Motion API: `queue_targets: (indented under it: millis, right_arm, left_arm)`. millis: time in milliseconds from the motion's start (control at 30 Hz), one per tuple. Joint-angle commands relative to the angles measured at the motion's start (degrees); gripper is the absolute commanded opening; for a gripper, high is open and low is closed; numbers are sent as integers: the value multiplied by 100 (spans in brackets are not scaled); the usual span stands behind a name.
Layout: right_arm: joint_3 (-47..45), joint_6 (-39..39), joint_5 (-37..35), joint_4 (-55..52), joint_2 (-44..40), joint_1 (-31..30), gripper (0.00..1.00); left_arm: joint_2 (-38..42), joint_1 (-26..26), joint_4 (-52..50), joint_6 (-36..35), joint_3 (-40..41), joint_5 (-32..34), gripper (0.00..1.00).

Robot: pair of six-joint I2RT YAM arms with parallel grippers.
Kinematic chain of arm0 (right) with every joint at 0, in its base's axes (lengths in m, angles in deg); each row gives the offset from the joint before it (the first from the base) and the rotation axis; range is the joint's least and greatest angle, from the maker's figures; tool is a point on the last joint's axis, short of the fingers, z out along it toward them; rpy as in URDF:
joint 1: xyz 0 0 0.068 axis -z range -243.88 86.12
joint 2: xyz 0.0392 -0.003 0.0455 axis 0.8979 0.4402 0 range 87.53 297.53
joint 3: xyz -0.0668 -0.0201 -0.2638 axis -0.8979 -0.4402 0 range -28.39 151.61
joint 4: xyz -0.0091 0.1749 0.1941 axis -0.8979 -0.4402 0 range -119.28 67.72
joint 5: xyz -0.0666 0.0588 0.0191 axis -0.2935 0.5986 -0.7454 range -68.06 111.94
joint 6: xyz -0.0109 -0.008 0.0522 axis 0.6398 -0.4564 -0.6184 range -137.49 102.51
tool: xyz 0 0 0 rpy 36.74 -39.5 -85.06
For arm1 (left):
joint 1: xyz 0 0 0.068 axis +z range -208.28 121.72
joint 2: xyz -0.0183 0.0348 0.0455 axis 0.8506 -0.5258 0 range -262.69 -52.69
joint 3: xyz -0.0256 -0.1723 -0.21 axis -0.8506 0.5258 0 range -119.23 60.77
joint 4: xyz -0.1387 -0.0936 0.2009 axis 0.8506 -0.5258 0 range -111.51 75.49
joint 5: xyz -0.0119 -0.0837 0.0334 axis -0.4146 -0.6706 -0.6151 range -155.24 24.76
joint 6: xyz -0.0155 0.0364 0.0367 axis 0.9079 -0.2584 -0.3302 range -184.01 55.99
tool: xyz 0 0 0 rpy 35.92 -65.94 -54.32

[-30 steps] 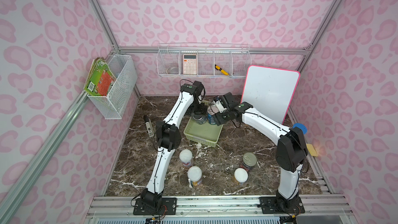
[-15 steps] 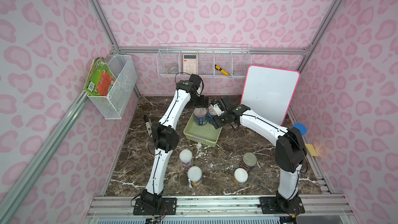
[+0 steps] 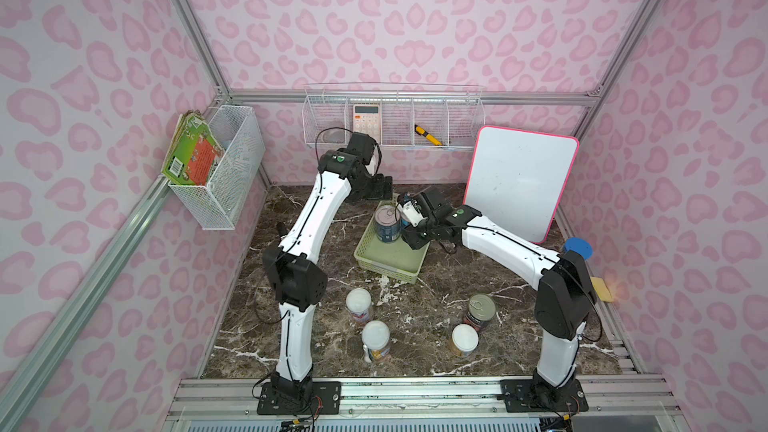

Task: Put the canned food in the basket
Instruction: Move the canned food to the basket.

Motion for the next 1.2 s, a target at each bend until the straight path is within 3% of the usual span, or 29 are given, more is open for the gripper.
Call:
queue_targets:
  millis: [0,33,200,433,633,1167]
  right_arm:
    - [64,-534,816,514,287,1,0]
    - [132,-624,1024,592,441,-22,0]
    - [652,-887,1301,650,1101,-81,0]
    - [1524,-1164,1377,455,1983,-17,0]
    - [2143,-1269,907,110,2587,256,0]
    - [2181,-1427,383,719,2850,663,0]
  left_arm:
    - [910,102,1202,-25,1484,437,14]
    - [1037,181,1198,-25,1739,371,1]
    - [861,461,772,-186,2255,-272,0]
    - [208,490,895,-343,2201,-1485,0]
    - [-79,490,1096,-167,2628,-1597,0]
    - [-638,439,902,-147,2643,-1386,0]
